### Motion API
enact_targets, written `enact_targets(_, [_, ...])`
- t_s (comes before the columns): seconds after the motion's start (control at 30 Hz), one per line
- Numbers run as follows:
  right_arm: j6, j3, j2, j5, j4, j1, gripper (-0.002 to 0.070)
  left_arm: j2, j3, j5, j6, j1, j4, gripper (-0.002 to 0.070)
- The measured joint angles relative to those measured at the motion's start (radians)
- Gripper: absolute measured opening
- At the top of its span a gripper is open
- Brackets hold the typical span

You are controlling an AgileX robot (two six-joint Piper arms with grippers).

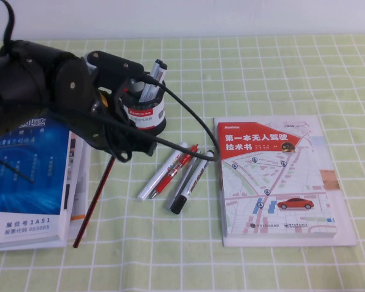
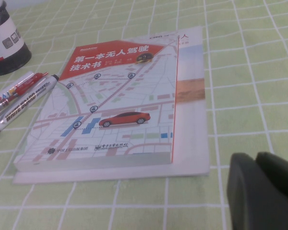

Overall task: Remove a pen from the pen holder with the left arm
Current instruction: Place the pen on the table

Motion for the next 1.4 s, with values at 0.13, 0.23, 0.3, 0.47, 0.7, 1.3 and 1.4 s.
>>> enact_targets(0.13, [0.0,0.0,0.0,0.0,0.0,0.0,-0.0014,0.062,-0.054,0.016,0.06,0.0,-0.042,0.0])
enact_targets(0.23, [0.0,0.0,0.0,0.0,0.0,0.0,-0.0015,0.114,-0.109,0.048,0.084,0.0,-0.046,0.0])
enact_targets(0.3, [0.0,0.0,0.0,0.0,0.0,0.0,-0.0014,0.151,-0.143,0.07,0.104,0.0,-0.046,0.0])
enact_targets(0.47, [0.0,0.0,0.0,0.0,0.0,0.0,-0.0015,0.232,-0.19,0.095,0.159,0.0,-0.057,0.0])
enact_targets(0.7, [0.0,0.0,0.0,0.0,0.0,0.0,-0.0014,0.307,-0.273,0.104,0.213,-0.003,-0.092,0.0])
enact_targets(1.3, [0.0,0.0,0.0,0.0,0.0,0.0,-0.0015,0.528,-0.578,0.205,0.244,-0.034,-0.102,0.0])
enact_targets(1.4, [0.0,0.0,0.0,0.0,0.0,0.0,-0.0014,0.547,-0.579,0.202,0.252,-0.034,-0.098,0.0])
